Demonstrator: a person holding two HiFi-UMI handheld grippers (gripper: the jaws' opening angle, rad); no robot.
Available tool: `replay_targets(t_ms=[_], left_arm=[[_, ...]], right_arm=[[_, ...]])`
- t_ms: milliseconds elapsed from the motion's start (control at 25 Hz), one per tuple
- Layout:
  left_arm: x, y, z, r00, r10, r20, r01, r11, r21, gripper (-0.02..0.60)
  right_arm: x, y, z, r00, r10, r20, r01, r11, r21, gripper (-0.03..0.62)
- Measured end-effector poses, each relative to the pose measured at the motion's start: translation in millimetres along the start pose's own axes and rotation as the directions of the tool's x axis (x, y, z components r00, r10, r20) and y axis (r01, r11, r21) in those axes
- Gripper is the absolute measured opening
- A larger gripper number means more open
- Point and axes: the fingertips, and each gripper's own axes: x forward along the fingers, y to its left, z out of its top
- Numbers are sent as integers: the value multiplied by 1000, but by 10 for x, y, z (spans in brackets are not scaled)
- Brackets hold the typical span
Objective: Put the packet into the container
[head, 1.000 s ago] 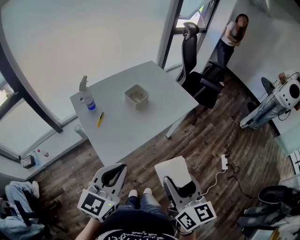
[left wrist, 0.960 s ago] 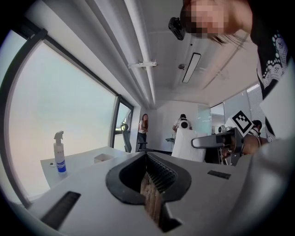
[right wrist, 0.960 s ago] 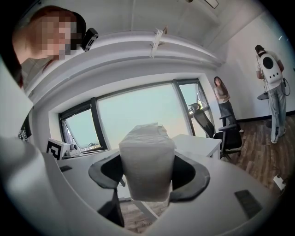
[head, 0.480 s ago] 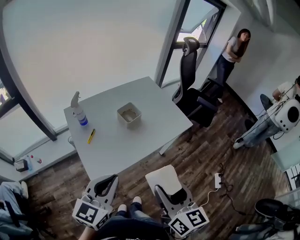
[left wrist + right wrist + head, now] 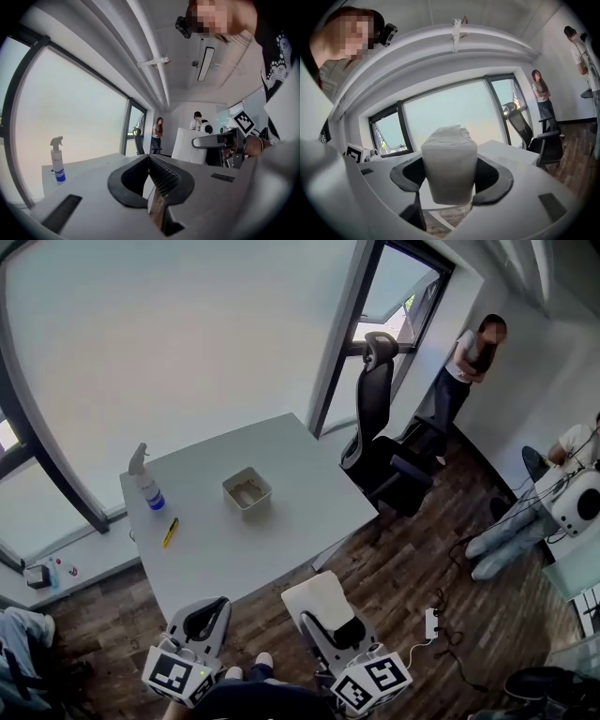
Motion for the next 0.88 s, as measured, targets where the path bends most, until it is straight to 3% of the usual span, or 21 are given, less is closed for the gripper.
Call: replay_targets(t_ms=[480, 880], left_arm=[[85, -202, -49, 999, 30, 17, -30, 1000, -4, 8], [6, -120, -69, 998, 64, 1, -64, 998, -2, 8]], right_arm=[[-113, -153, 33, 999, 37, -5, -37, 999, -10, 275], [-6, -90, -41, 997, 66, -27, -66, 998, -25, 275]])
